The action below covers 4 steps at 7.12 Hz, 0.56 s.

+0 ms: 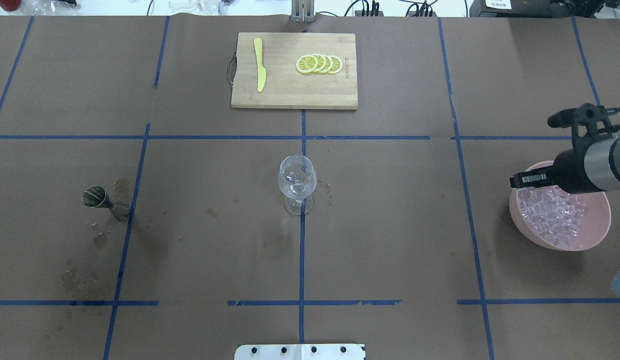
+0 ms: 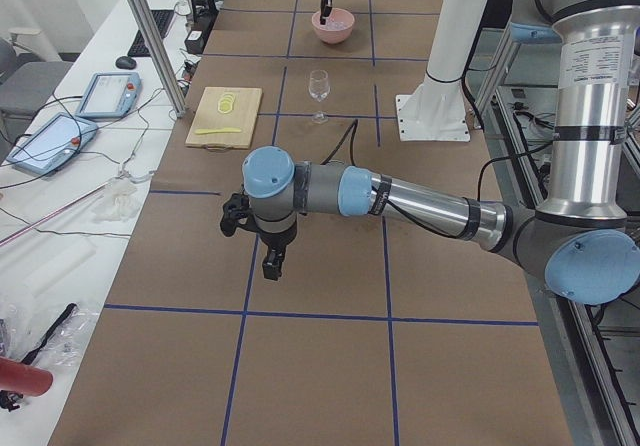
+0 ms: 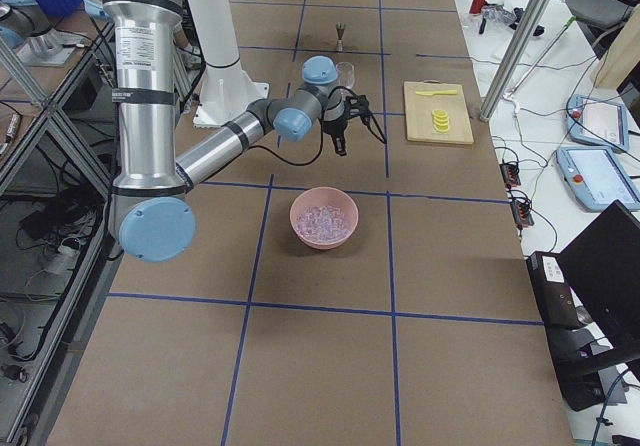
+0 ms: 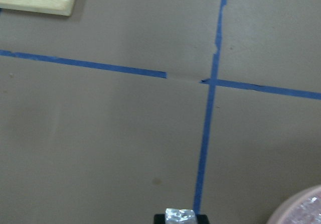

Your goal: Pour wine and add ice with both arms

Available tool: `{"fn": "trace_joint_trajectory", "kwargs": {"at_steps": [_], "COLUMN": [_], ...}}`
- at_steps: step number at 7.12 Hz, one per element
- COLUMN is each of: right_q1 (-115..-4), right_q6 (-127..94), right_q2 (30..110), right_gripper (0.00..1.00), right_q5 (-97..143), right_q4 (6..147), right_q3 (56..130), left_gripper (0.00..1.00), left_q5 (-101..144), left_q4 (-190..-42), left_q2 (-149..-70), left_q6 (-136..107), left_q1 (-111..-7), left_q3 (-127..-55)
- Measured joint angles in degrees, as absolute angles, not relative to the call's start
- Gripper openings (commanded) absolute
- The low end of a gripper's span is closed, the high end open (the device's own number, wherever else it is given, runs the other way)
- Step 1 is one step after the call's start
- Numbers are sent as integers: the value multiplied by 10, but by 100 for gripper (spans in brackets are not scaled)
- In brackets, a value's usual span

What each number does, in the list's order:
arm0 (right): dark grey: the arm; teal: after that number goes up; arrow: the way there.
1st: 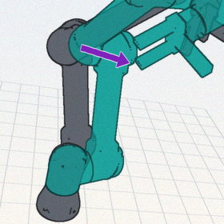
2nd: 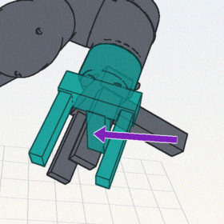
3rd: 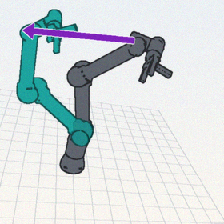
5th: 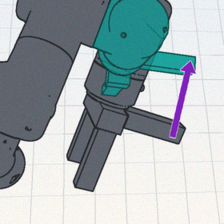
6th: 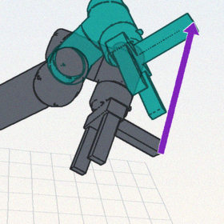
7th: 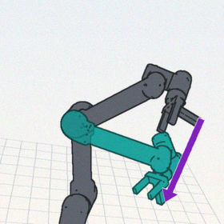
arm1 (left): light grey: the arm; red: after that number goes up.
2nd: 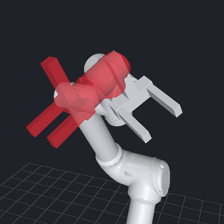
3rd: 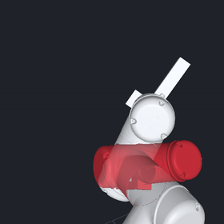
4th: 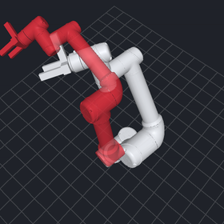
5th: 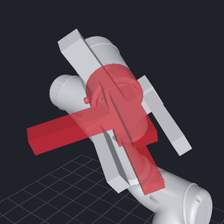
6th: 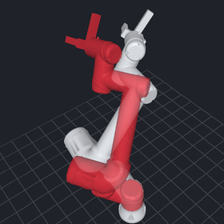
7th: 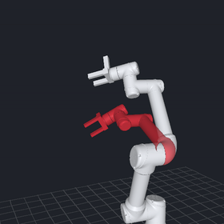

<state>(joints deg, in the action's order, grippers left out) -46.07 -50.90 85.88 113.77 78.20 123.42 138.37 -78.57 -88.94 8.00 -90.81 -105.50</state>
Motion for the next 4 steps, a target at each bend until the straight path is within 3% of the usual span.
{"fn": "trace_joint_trajectory", "kwargs": {"at_steps": [4], "right_q1": [-381], "right_q6": [-561], "right_q2": [601], "right_gripper": [0], "right_q5": [1130], "right_q4": [1026], "right_q3": [1226], "left_gripper": [100], "left_q5": [1382], "left_q4": [-790], "left_q2": [-874], "left_q6": [83], "left_q1": [-916], "left_q3": [-1049]}}
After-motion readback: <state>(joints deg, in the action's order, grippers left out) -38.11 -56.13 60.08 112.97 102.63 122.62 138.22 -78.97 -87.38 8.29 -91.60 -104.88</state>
